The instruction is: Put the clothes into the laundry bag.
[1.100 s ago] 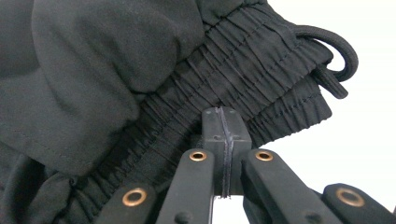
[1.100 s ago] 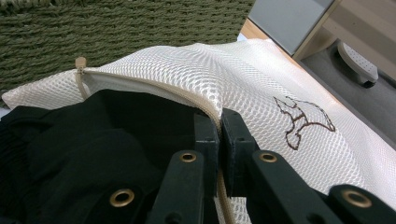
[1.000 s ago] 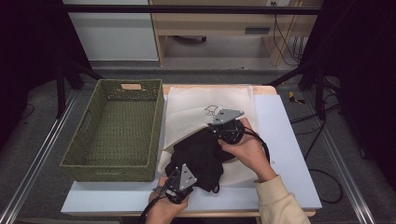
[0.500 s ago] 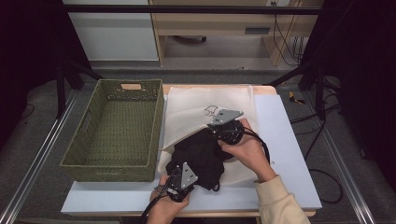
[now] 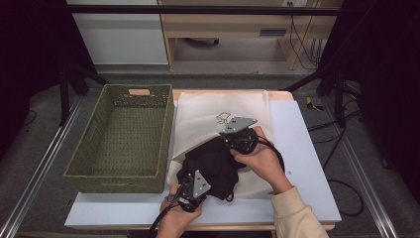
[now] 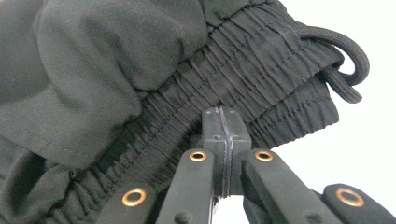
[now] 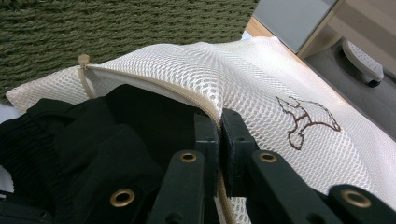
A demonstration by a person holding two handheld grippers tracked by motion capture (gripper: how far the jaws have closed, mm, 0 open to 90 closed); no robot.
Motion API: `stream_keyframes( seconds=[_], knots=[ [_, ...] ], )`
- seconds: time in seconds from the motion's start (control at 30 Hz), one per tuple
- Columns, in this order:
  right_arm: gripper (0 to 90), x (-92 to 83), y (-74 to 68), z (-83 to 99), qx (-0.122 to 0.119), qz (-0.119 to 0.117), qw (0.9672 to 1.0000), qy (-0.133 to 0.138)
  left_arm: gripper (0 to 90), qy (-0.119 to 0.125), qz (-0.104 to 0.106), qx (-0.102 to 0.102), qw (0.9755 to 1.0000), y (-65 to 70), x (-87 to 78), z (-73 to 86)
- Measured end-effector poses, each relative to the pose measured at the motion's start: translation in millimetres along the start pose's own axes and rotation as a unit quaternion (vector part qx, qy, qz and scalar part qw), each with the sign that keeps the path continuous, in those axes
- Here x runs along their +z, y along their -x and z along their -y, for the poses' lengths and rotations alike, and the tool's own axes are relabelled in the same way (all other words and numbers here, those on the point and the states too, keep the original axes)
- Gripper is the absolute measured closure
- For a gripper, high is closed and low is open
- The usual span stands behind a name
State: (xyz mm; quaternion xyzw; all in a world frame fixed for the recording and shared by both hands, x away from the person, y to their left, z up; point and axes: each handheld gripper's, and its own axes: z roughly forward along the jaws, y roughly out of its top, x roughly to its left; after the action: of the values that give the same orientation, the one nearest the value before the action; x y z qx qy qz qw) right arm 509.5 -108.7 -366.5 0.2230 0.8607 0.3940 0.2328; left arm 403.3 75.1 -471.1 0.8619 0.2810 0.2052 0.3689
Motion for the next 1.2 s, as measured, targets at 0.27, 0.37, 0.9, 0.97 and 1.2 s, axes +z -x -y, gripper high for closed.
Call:
stream_keyframes(
  seconds=[0.27, 0.37, 0.9, 0.97, 1.2],
  knots=[
    [86.5, 1.9, -1.2, 0.1, -0.001, -0.001, 1.0, -0.002, 90.0, -0.003, 0.001, 0.006, 1.0, -2.7, 4.4, -4.2],
    [86.5, 1.4, -1.0, 0.1, 0.0, -0.001, 1.0, -0.002, 90.0, -0.005, 0.002, 0.008, 1.0, -4.9, 6.0, -5.5],
    [86.6, 0.8, 0.0, 0.4, 0.0, -0.001, 1.0, -0.001, 90.0, -0.006, -0.003, 0.003, 1.0, -9.9, 15.0, -10.3],
    [86.5, 0.8, -0.1, 0.3, 0.001, -0.001, 1.0, -0.001, 90.0, -0.006, -0.003, 0.003, 1.0, -10.3, 16.3, -10.8],
    [86.5, 0.4, 0.4, 0.4, 0.003, -0.002, 1.0, 0.001, 90.0, -0.008, -0.006, 0.004, 0.9999, -11.9, 19.9, -11.8]
  ],
)
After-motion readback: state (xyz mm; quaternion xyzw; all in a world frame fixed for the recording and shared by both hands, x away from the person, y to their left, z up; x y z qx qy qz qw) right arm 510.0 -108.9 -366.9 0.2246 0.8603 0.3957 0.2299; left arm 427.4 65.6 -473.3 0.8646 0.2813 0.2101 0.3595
